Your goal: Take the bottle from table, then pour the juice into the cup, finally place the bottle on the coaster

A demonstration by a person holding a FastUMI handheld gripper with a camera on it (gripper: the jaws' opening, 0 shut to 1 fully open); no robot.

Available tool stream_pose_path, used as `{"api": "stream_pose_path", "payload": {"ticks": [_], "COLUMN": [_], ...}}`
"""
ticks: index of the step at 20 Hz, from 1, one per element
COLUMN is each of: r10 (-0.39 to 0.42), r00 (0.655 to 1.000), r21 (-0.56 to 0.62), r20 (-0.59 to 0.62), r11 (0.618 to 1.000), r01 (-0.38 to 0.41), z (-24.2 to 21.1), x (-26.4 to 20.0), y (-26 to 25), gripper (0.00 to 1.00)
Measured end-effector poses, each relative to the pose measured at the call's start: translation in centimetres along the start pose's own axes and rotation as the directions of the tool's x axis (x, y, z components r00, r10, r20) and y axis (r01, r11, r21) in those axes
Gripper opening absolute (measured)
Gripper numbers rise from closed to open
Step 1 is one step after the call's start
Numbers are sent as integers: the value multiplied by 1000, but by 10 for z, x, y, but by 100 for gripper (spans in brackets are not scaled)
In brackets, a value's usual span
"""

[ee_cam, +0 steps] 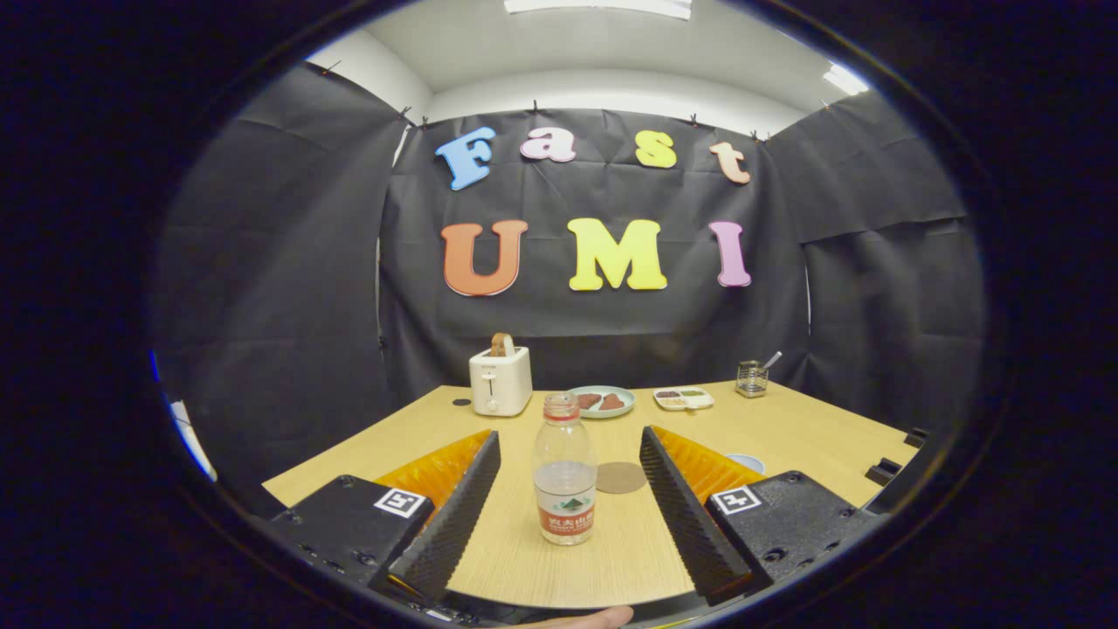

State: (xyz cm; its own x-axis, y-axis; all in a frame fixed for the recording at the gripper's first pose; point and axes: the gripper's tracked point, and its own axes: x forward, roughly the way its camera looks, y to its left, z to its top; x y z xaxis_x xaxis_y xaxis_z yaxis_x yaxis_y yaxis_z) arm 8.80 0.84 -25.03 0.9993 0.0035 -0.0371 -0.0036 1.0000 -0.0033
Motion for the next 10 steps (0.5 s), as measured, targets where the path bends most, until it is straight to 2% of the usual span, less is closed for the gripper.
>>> {"api": "stream_pose_path", "payload": {"ticks": [4, 8, 10], "r10": [-32, -19, -37], "r00": [999, 997, 997], "r21": [-37, -24, -28], "r20": [-27, -71, -70], "r11": [999, 1000, 999], "r01": [31, 18, 36], "z": [-34, -65, -73], "x": [15, 36, 49], "y": [-6, -3, -6], "gripper": [100, 100, 100]}}
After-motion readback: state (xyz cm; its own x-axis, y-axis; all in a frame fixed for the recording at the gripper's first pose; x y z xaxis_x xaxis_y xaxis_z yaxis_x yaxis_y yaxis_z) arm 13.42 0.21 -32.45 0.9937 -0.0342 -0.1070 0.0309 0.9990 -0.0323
